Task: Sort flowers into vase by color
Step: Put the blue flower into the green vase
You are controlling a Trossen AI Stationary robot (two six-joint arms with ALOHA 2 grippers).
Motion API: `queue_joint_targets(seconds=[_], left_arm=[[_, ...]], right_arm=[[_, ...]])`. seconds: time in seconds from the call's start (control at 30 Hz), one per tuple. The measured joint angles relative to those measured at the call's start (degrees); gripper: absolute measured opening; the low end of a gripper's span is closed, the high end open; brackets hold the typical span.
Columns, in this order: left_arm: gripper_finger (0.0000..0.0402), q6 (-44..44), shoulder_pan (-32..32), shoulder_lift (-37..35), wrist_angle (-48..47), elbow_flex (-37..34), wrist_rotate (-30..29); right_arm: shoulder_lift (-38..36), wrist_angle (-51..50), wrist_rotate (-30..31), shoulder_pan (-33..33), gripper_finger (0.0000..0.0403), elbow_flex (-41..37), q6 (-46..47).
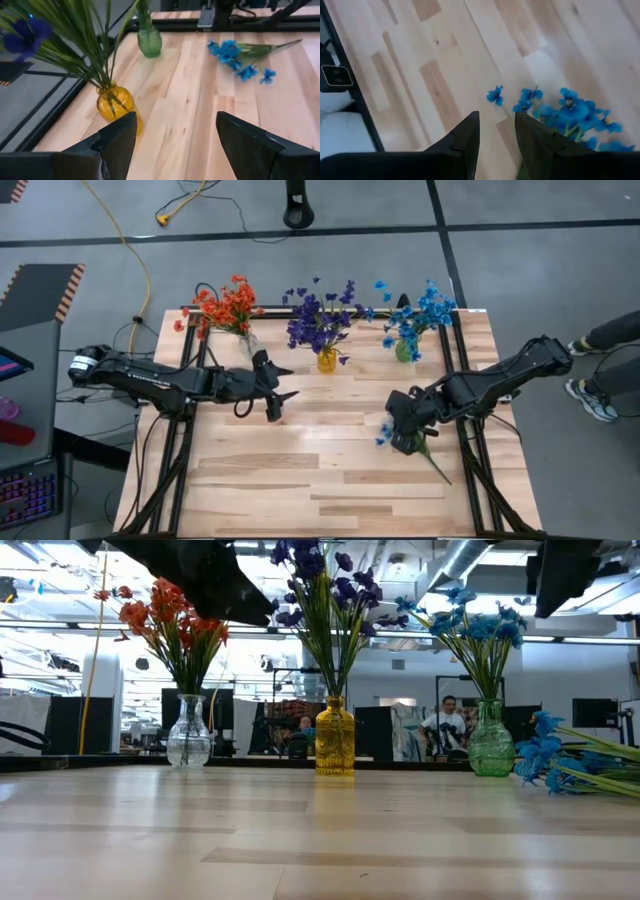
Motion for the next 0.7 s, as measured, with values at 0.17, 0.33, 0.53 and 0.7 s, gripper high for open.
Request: queue_joint_targets(seconds=[0.17, 0.33, 0.53, 0.7], left_arm=[[0.0261, 0.00, -1.15, 0.56, 0.43, 0.01, -0.09], [0.0261, 0.02, -2.24, 0.49, 1.22, 0.04, -0.11], [0.0261, -0.53, -3.56, 0.50, 1.09, 0.03, -0.10], [0.0261, -0.50, -4.24, 0.50, 1.31, 0.02, -0.09]], right_arm=[[0.14, 0.67, -4.14, -0.15, 0.0177, 0.00, 3.26], [0.15, -0.21, -4.77, -0.15, 0.0236, 0.00, 5.99], [1.79, -9.53, -4.34, 1.73, 0.0269, -0.02, 13.07], [5.62, -12.54, -4.33, 4.81, 0.0270, -0.02, 16.89]])
